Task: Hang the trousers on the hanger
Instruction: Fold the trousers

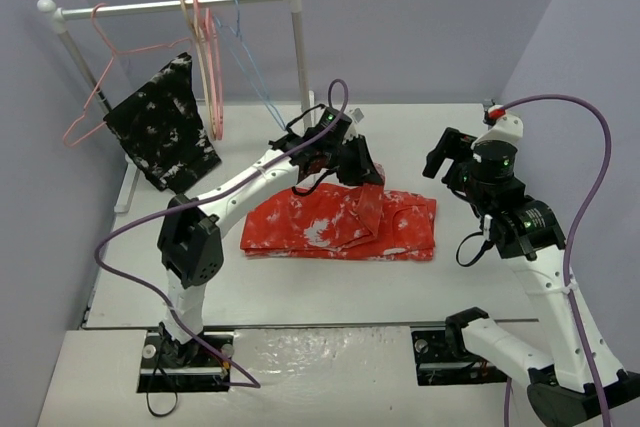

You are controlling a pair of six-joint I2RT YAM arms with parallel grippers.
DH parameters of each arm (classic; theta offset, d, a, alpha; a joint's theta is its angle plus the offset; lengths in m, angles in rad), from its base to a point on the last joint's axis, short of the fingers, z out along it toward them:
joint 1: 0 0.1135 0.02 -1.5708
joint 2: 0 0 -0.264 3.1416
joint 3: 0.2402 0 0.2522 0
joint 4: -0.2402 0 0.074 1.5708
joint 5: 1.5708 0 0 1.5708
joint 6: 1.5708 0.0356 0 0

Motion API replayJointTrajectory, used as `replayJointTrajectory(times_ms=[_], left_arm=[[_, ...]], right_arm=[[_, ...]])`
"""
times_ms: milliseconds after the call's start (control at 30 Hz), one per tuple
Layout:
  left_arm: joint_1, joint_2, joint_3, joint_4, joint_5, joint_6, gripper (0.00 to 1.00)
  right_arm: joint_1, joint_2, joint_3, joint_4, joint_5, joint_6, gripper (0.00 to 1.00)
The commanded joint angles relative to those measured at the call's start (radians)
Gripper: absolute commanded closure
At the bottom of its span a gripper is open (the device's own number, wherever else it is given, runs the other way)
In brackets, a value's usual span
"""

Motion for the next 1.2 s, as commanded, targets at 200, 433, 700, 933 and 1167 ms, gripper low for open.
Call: replayJointTrajectory(times_ms=[200, 433, 700, 933, 1167], left_arm=[[-0.059, 0.098, 0.134, 0.108, 0.030, 0.050, 0.70], [-0.058, 0.112, 0.200, 0.084, -0.015, 0.147, 0.36], [0.012, -0.073, 0.042, -0.014, -0.097, 0.296, 0.37], [0.073, -0.296, -0.344, -0.028, -0.232, 0.445, 0.63], [0.149, -0.303, -0.685, 0.063, -0.327, 0.407, 0.77]], right_arm=[[-0.005, 0.026, -0.055, 0.032, 0.044, 0.040, 0.17], [-0.005, 0.056, -0.048, 0.033, 0.022, 0.036, 0.17], [-0.005, 0.162, -0.084, 0.059, -0.103, 0.090, 0.20], [-0.005, 0.239, -0.313, 0.298, -0.208, 0.197, 0.53], [-0.015, 0.362, -0.507, 0.484, -0.190, 0.287, 0.72]])
